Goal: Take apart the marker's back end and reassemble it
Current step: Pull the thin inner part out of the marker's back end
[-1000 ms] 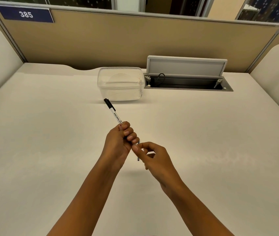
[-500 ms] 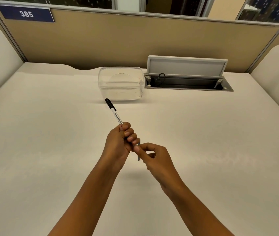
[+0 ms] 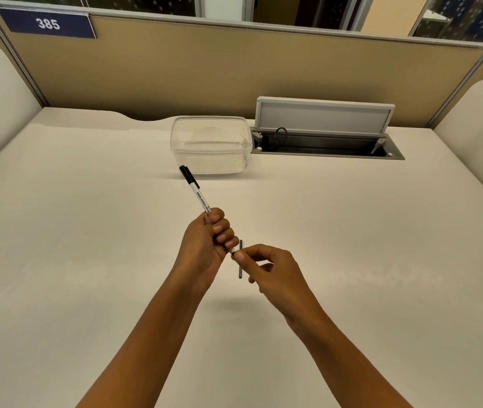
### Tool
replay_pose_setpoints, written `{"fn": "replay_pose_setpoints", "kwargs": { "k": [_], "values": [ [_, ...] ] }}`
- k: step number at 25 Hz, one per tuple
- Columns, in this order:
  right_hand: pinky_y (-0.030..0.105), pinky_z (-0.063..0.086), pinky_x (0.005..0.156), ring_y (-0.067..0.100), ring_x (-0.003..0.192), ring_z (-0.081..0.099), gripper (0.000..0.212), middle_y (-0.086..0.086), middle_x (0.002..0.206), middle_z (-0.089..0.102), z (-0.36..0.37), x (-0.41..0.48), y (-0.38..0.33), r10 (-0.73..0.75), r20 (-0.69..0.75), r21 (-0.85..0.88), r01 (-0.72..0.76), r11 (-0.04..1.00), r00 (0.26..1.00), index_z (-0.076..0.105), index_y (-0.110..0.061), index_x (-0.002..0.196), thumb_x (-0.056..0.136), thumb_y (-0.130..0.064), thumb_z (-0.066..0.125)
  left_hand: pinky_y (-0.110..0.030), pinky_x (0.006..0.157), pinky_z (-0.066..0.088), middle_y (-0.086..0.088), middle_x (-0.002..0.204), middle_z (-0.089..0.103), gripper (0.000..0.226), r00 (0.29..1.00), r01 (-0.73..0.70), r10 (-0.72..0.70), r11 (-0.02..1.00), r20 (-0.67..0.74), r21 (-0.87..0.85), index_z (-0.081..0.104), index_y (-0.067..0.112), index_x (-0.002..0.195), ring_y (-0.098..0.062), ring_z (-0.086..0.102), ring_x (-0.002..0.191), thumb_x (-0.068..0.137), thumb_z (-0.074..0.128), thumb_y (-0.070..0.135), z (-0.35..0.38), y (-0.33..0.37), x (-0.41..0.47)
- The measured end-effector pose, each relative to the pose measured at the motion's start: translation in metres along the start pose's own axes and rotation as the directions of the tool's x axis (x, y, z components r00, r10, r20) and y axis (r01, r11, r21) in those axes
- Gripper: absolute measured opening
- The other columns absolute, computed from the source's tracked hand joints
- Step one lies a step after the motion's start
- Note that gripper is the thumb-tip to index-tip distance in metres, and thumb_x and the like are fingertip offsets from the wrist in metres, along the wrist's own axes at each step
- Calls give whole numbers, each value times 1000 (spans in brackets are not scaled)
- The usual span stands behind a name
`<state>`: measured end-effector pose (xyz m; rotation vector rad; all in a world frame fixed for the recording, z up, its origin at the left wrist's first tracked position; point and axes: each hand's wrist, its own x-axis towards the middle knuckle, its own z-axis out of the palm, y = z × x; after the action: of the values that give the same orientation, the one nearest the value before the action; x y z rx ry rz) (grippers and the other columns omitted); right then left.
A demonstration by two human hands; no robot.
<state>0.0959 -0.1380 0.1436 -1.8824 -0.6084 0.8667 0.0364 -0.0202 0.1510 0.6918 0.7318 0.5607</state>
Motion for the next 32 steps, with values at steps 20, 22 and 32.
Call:
{"fn": "replay_pose_setpoints", "kwargs": {
  "k": [20,22,32],
  "values": [
    [16,46,70,6,79,63,17,-9,83,74,3,2,3,-76,-1,22,76,997,997,76,-24,87,85,-36,65,-20,43,27,7,44,30,39,1000,18,-17,998,-21,58,35,16,59,-8,24,40,79,13,-8,7,0,-3],
    [18,49,71,9,79,66,14,-9,81,75,3,4,4,-90,-52,14,90,996,995,77,-23,85,80,-35,71,-20,42,27,6,44,31,40,1000,3,-2,999,-22,53,36,16,59,-8,25,40,81,13,-8,6,-1,-3],
    [22,39,70,19,70,59,16,6,69,67,22,0,19,-790,-226,-733,435,523,570,69,-5,75,84,-18,66,-18,38,27,7,42,31,41,997,-43,39,998,-74,-55,33,16,59,-7,26,35,89,12,-3,12,-4,-1]
  ]
}}
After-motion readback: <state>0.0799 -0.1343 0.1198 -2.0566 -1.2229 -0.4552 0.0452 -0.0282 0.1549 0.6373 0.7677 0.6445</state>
